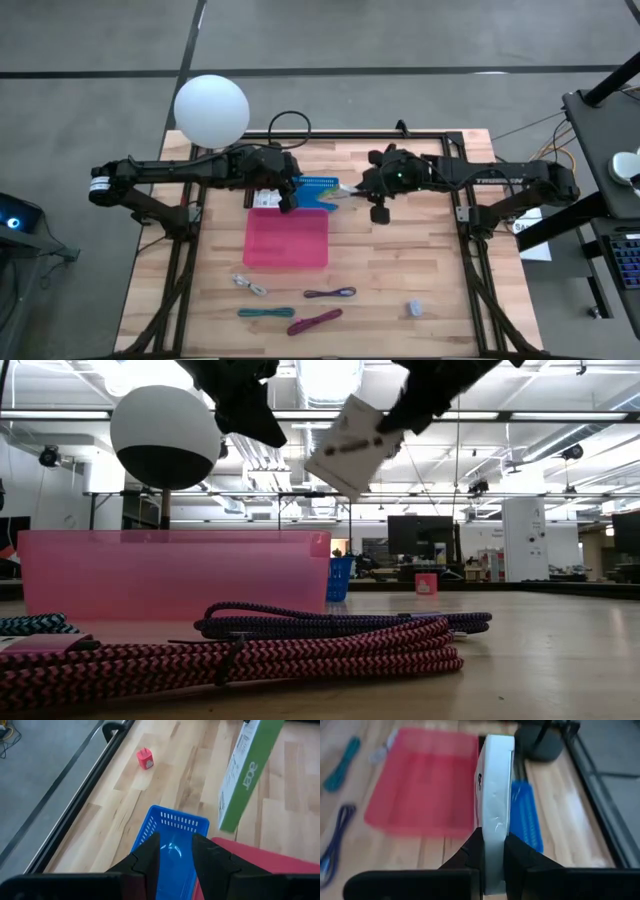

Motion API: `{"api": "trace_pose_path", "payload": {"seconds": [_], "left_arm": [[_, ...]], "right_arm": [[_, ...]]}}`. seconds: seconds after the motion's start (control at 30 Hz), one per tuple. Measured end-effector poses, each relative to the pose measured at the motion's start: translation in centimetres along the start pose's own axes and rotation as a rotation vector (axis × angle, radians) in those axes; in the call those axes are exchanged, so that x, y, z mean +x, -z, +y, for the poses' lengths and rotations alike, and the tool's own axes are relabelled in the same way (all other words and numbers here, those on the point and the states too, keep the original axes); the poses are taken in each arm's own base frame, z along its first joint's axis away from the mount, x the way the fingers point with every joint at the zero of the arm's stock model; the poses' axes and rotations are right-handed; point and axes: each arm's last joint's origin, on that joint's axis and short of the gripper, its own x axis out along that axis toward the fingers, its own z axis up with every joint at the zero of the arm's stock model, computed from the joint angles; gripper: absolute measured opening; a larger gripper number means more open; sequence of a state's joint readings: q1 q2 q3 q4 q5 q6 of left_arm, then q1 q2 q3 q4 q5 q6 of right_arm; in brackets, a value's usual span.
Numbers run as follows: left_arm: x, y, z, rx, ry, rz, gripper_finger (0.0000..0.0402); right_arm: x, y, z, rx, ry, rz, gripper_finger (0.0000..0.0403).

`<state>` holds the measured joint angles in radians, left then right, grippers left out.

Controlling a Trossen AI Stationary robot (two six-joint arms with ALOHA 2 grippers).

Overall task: Pick and place items into bin
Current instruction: Put the card reader box into the black bin

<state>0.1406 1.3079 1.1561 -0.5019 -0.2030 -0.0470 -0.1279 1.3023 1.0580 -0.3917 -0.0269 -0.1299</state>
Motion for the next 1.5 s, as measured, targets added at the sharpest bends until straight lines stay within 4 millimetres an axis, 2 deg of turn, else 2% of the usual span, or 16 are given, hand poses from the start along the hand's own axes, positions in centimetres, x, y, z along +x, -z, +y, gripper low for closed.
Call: {"api": "trace_pose_path", "payload": {"seconds": [0.27,0.5,0.67,0.97,1.4,1.5], "left_arm": [[-0.1,-0.8,-0.2,-0.021,0.06,-0.074,0.0103],[-0.3,-1.5,-0.7,-0.014,0.225,-0.146,0.0161],[-0.3,-1.6,-0.7,-0.014,0.234,-0.154,0.0187],[-0.1,-1.6,-0.7,-0.014,0.234,-0.151,0.0189],[0.1,-1.6,-0.7,-0.014,0.232,-0.148,0.0189],[0.2,-1.5,-0.7,-0.011,0.23,-0.14,0.0177]], "right_arm": [[0.8,-0.4,-0.3,0.02,0.012,-0.045,0.0025],[1.1,-0.9,-0.4,0.021,0.022,-0.097,0.0025],[1.0,-1.0,-0.5,0.018,0.025,-0.113,0.0025],[0.9,-1.9,-0.5,0.011,0.003,-0.206,0.0025],[0.9,-2.0,-0.5,-0.01,-0.009,-0.22,0.0025],[0.9,-2.0,-0.4,-0.01,-0.025,-0.222,0.0025]]}}
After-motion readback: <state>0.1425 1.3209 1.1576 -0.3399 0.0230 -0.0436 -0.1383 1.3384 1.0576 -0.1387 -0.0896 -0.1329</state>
